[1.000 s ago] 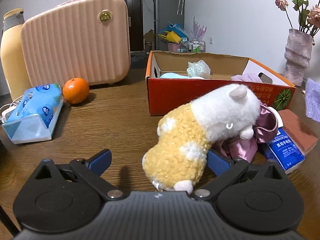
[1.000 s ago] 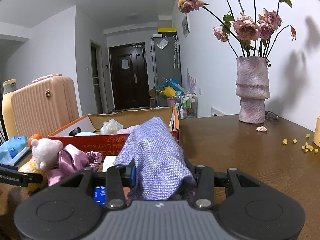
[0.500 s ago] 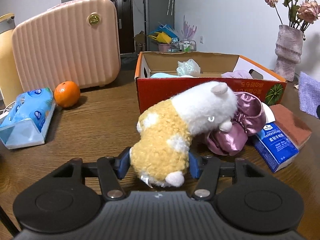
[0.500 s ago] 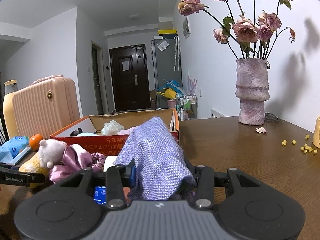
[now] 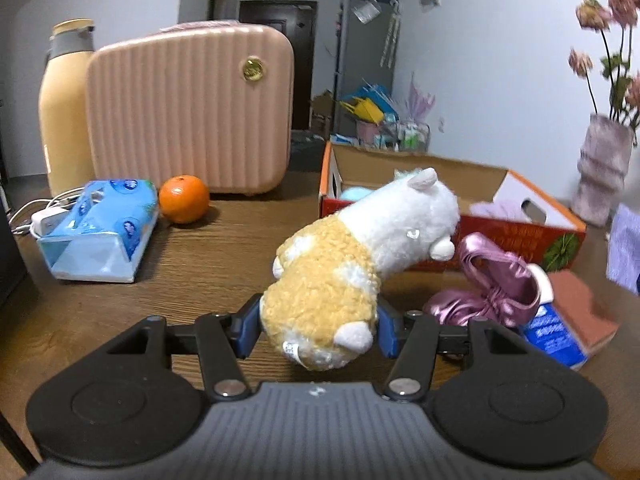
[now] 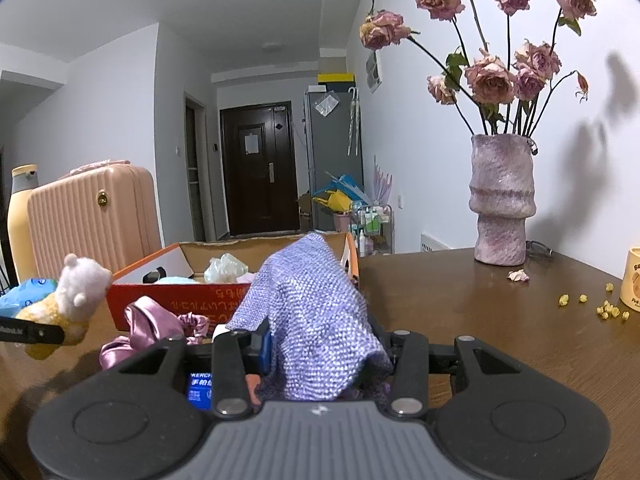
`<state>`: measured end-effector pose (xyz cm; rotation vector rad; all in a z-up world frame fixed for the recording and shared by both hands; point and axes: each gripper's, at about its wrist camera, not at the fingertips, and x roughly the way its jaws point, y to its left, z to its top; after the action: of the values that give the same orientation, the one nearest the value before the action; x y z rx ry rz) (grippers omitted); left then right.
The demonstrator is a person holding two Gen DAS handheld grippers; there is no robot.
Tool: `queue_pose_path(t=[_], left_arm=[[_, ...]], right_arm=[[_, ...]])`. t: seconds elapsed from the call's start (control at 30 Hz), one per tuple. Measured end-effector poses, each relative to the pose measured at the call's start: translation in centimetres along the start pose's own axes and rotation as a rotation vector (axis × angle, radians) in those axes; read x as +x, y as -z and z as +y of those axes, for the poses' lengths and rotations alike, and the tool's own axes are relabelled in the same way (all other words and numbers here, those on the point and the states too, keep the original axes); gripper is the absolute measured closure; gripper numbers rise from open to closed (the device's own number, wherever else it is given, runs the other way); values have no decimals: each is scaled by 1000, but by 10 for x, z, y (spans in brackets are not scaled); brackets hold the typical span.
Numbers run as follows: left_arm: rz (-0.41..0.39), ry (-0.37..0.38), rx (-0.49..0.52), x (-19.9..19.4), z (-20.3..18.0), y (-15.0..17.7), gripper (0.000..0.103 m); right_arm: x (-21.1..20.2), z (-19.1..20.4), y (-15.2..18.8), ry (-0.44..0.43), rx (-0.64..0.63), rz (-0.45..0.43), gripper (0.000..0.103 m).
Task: Organize soft objects
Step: 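Carry the plush in the left tool and purple cloth in the right tool over the box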
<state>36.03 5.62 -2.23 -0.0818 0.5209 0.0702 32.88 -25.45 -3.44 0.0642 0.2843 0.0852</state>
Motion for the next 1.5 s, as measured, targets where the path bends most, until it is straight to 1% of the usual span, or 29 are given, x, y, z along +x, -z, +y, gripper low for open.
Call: queue_pose_path(t=[0.17, 0.33, 0.53, 0.67, 1.0, 1.17, 1.27, 1.5], left_arm=[[-33, 2, -41, -18, -3, -3, 46], [-83, 6, -69, -38, -9, -7, 46], [-134, 12, -90, -52, -18, -12, 46], [-151, 20, -118, -55, -21, -16, 46], [-175, 39, -118, -49, -34, -24, 46], [-176, 31, -118, -39, -40, -29, 46], [-172, 32, -135, -32, -39, -33, 46], [-198, 40, -150, -21, -42, -46, 46]], right_arm=[[-5, 1, -2, -4, 27, -23, 61], [-10, 14, -3, -16, 31, -50, 61], [-15, 29, -5, -30, 46, -85, 61], [-15, 37, -6, -32, 46, -104, 61], [-10, 43, -10, -26, 53, -133, 61], [-1, 44, -14, -28, 54, -143, 61], [7, 47, -18, -35, 51, -145, 61], [24, 55, -26, -50, 34, -159, 61]])
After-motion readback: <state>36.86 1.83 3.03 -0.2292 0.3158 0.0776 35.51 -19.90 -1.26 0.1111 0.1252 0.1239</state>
